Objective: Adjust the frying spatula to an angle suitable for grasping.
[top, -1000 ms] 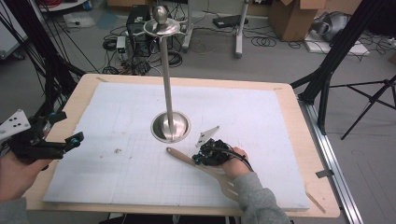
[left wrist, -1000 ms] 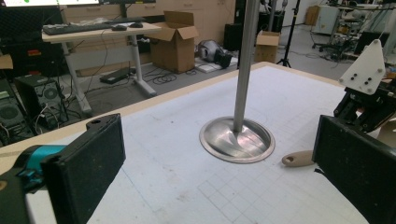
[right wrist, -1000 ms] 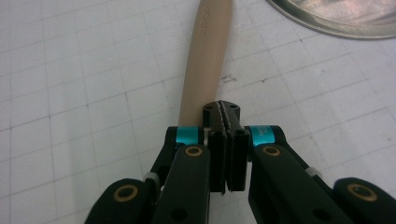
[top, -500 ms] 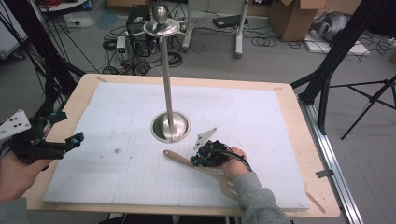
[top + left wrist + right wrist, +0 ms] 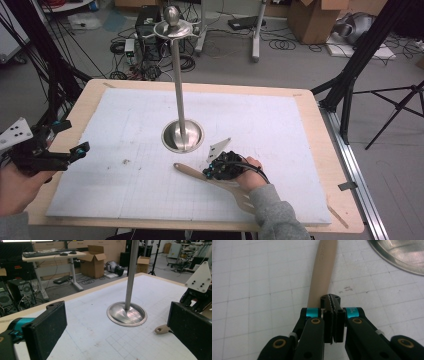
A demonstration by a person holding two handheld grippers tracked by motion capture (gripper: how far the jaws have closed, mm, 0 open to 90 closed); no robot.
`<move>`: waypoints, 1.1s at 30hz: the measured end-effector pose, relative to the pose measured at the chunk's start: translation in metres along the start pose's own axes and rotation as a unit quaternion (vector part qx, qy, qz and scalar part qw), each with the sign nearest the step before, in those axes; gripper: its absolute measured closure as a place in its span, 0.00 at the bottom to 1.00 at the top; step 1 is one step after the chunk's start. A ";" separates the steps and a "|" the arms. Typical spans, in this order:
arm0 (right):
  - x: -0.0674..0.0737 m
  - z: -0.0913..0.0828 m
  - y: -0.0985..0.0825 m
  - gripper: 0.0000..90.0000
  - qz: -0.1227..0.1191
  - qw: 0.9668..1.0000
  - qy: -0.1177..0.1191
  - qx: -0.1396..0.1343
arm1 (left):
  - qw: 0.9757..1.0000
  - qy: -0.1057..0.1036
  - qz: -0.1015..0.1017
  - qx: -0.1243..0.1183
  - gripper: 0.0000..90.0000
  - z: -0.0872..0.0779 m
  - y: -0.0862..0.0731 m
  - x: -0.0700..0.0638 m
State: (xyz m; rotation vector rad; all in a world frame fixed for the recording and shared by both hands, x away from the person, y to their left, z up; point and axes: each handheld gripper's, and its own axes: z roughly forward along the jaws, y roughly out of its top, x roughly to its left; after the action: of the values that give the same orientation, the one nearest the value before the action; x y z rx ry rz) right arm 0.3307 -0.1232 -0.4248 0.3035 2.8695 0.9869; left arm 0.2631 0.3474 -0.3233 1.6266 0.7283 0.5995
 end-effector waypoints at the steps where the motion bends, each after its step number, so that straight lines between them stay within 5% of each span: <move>1: 0.000 0.000 0.000 1.00 0.000 1.000 0.000 0.000 | 1.000 0.000 0.000 0.000 0.03 0.000 0.000 0.000; 6: 0.002 -0.013 0.003 1.00 0.008 0.999 -0.035 -0.025 | 1.000 -0.002 0.000 -0.003 0.03 -0.001 0.001 0.000; 16: 0.004 -0.047 0.002 0.96 0.021 0.995 -0.048 -0.088 | 1.000 -0.004 -0.002 -0.003 0.03 0.001 0.001 0.001; 18: 0.004 -0.056 -0.001 0.78 0.048 0.991 -0.041 -0.116 | 1.000 -0.006 -0.004 -0.003 0.03 0.003 0.001 0.000; 23: 0.004 -0.064 -0.004 0.62 0.024 0.990 -0.055 -0.124 | 1.000 -0.009 -0.003 0.000 0.03 0.005 0.001 0.001; 24: 0.003 -0.066 -0.005 0.50 0.030 0.990 -0.058 -0.127 | 1.000 -0.010 -0.003 -0.001 0.03 0.007 0.001 0.001; 26: 0.003 -0.067 -0.005 0.46 0.040 0.989 -0.058 -0.127 | 1.000 -0.012 -0.003 -0.001 0.03 0.007 0.001 0.001; 27: 0.003 -0.070 -0.005 0.34 0.050 0.988 -0.062 -0.131 | 1.000 -0.012 -0.003 -0.001 0.03 0.008 0.001 0.002; 33: 0.004 -0.076 -0.007 0.17 0.074 0.985 -0.055 -0.144 | 1.000 -0.016 -0.006 -0.002 0.03 0.012 0.001 0.003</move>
State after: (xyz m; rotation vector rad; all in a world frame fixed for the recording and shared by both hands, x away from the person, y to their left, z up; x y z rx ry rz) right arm 0.3144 -0.1730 -0.3691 0.5321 2.5902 1.3464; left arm 0.2744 0.3417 -0.3241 1.6238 0.7127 0.5654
